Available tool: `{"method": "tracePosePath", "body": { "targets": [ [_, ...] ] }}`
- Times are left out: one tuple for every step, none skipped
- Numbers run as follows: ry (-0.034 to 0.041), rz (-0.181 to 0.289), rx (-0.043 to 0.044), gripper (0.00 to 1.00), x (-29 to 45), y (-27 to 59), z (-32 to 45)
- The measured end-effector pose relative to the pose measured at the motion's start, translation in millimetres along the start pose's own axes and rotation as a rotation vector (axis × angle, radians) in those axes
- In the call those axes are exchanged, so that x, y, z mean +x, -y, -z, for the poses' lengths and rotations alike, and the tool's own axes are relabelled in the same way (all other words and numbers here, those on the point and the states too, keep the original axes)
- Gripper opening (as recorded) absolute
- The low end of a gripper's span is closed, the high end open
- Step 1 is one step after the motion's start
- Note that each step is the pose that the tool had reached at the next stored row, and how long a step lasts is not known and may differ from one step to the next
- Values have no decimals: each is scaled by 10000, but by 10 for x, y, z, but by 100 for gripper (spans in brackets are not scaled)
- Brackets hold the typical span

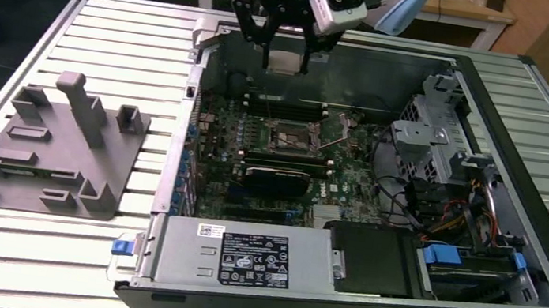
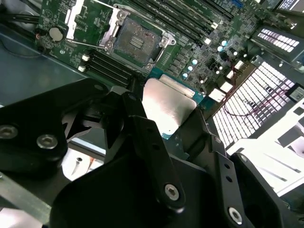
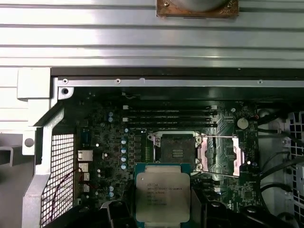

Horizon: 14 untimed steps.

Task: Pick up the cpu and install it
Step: 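Pick up the cpu and move it towards the insertion slot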

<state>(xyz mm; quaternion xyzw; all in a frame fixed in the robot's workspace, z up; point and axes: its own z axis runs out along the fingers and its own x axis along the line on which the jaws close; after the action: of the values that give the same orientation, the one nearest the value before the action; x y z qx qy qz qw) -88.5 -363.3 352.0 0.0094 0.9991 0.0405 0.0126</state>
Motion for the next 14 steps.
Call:
{"method": "tracePosePath", "body": {
  "targets": [
    [0,0,0,55,0,1,-18],
    [0,0,0,55,1,3,-36],
    [0,0,0,55,1,4,-53],
    [-1,0,1,55,2,6,-71],
    [0,0,0,55,2,7,-91],
    [0,0,0,55,3,9,-109],
    [0,0,0,55,3,10,-126],
    [0,1,-1,55,3,12,-145],
    [0,0,0,55,4,13,-163],
    [0,0,1,55,4,15,-181],
    [0,0,0,55,5,16,-200],
    [0,-1,0,55,5,18,-218],
    [0,-1,0,55,6,19,-236],
    [0,0,0,55,5,20,-254]
  ]
}}
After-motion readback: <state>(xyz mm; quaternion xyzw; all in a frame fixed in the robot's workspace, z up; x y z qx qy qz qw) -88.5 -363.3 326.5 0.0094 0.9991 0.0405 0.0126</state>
